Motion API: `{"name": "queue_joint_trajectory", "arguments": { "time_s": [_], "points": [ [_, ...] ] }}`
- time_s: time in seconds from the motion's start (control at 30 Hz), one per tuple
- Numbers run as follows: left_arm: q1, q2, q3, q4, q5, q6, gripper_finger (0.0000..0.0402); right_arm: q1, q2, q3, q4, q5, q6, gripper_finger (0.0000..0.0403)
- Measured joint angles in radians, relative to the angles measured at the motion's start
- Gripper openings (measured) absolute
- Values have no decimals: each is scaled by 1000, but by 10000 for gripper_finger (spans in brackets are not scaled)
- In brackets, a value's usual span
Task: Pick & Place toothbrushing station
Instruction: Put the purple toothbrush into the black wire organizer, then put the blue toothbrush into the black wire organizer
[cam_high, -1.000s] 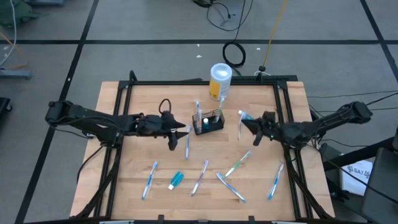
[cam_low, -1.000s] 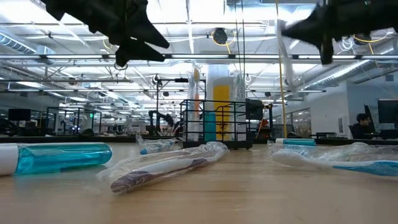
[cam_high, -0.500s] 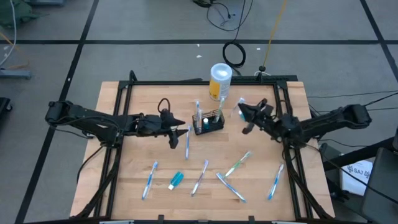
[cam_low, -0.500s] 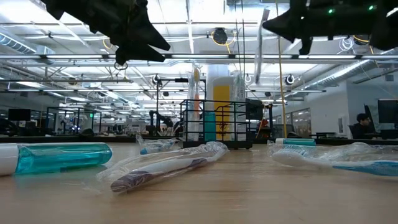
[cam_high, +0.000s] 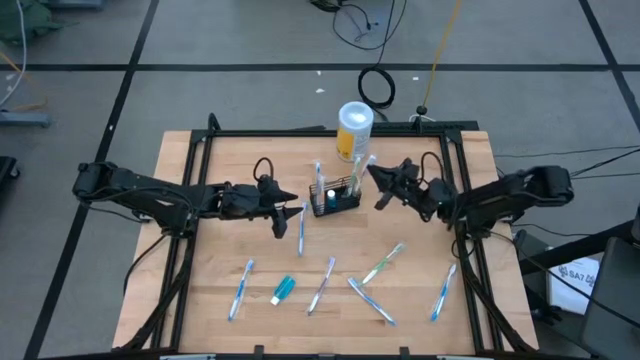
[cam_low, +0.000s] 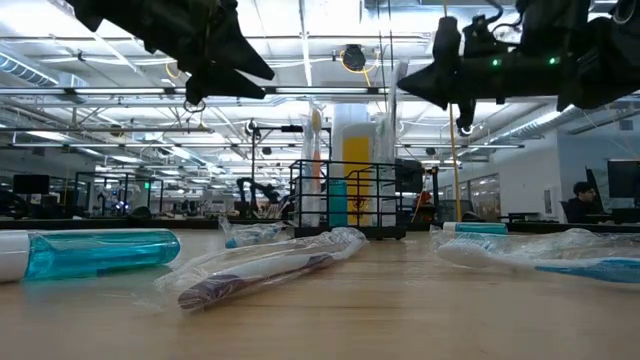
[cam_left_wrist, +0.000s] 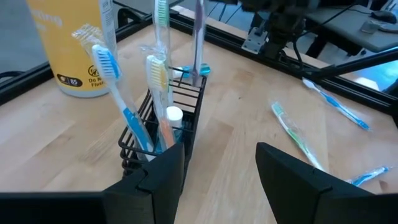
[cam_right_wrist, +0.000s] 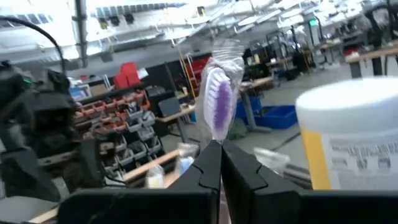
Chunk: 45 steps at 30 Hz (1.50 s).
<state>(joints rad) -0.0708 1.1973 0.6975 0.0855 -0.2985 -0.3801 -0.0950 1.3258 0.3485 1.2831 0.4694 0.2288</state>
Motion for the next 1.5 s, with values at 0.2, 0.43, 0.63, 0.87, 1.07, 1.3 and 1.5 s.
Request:
{"name": "queue_joint_trajectory", "arguments": {
  "time_s": [0.2,0.43,0.63,0.87,1.07,1.3,1.5],
  "points": [
    [0,0,0,18,0,-3,207,-9,56,2,0,-2,17,0],
    [0,0,0,17,0,-3,207,-9,68,2,-89,-108,-10,0],
    [0,0,0,16,0,-19,207,-9,66,2,-169,-133,-21,0],
    [0,0,0,8,0,-45,207,-9,66,2,-250,-133,-31,0],
    [0,11,0,-48,0,-124,207,-8,66,2,-265,-133,-31,29],
    [-11,96,0,-65,9,-235,207,-9,67,2,-297,-133,-32,100],
    [-23,195,0,-70,10,-351,207,-9,30,1,-295,-133,-49,148]
  ]
}}
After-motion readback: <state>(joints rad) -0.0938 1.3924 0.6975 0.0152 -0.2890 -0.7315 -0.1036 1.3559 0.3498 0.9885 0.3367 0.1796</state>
